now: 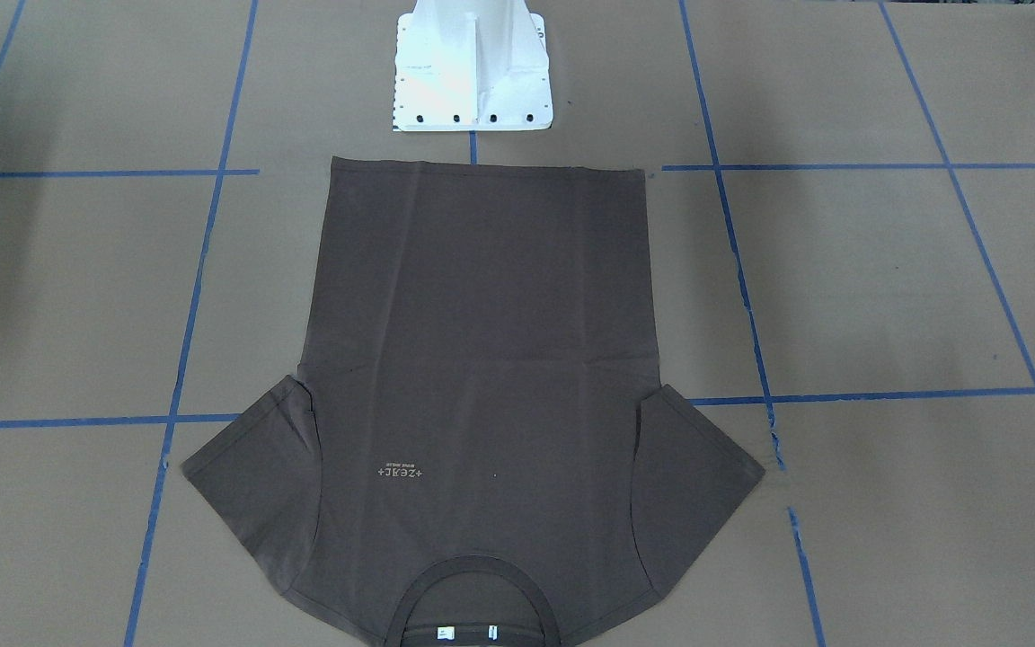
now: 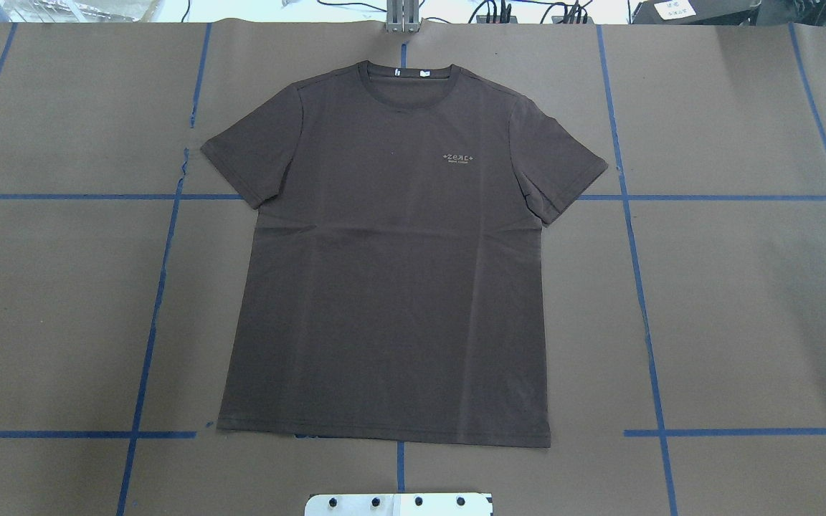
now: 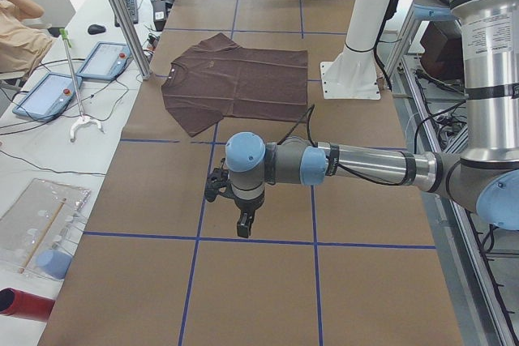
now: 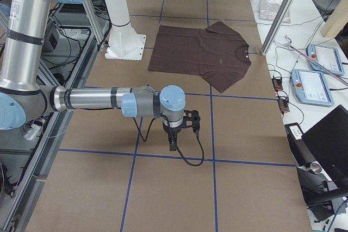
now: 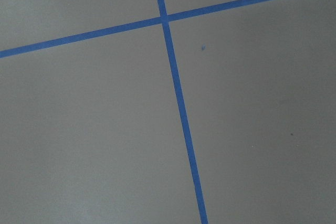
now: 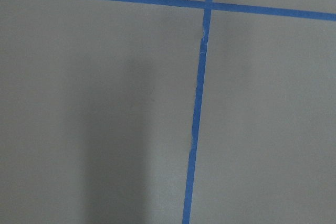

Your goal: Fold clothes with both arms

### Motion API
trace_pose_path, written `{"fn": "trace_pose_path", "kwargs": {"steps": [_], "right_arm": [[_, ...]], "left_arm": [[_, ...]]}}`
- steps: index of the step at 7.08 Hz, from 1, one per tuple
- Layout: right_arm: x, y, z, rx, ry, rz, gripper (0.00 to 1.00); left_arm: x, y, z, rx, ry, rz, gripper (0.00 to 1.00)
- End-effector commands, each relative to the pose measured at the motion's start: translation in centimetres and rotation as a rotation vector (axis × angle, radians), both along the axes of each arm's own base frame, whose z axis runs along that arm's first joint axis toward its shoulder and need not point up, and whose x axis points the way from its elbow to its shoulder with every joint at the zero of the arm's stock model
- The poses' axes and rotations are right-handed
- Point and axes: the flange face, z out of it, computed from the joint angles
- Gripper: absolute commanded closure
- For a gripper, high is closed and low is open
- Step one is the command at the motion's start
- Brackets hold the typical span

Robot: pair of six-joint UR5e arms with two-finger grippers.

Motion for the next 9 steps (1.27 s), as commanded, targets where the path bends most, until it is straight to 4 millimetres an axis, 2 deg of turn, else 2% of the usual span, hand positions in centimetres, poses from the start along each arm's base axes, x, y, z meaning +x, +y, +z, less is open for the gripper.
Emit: {"fn": "trace_pose_path", "kwargs": {"steps": [1, 2, 3, 4, 5, 6, 7, 8, 9], "right_arm": [[0.0, -0.1, -0.2, 0.003, -0.001, 0.001, 0.0], [-0.1, -0.3, -1.3, 0.023, -0.004, 0.003, 0.0], [-0.2, -0.6, -2.2, 0.037, -0.01, 0.005, 0.0], [-0.4, -2.0, -5.0, 0.118, -0.031, 0.004, 0.0], [-0.5, -2.7, -6.3, 0.19, -0.041, 0.004, 0.0], [-0.5, -4.4, -8.3, 0.31, -0.038, 0.004, 0.0], [-0.7, -7.6, -10.0, 0.393, -0.043, 0.005, 0.0], [-0.9, -9.0, -9.7, 0.404, -0.049, 0.003, 0.0], [-0.9, -9.2, -9.6, 0.45, -0.056, 0.003, 0.0]], "left_arm": [[0.1, -0.6, -0.6, 0.022, -0.011, 0.006, 0.0], [0.1, -0.6, -1.6, 0.036, -0.003, 0.002, 0.0], [0.2, -0.7, -1.1, 0.03, -0.008, 0.002, 0.0], [0.2, -0.9, -1.8, 0.05, -0.009, 0.006, 0.0], [0.4, -2.3, -4.0, 0.18, 0.004, 0.009, 0.0], [0.4, -3.1, -5.7, 0.335, 0.0, 0.006, 0.0], [0.4, -4.1, -6.8, 0.457, 0.002, 0.001, 0.0], [0.4, -6.8, -7.1, 0.557, 0.002, -0.002, 0.0], [0.4, -8.3, -5.8, 0.598, 0.013, 0.0, 0.0]]}}
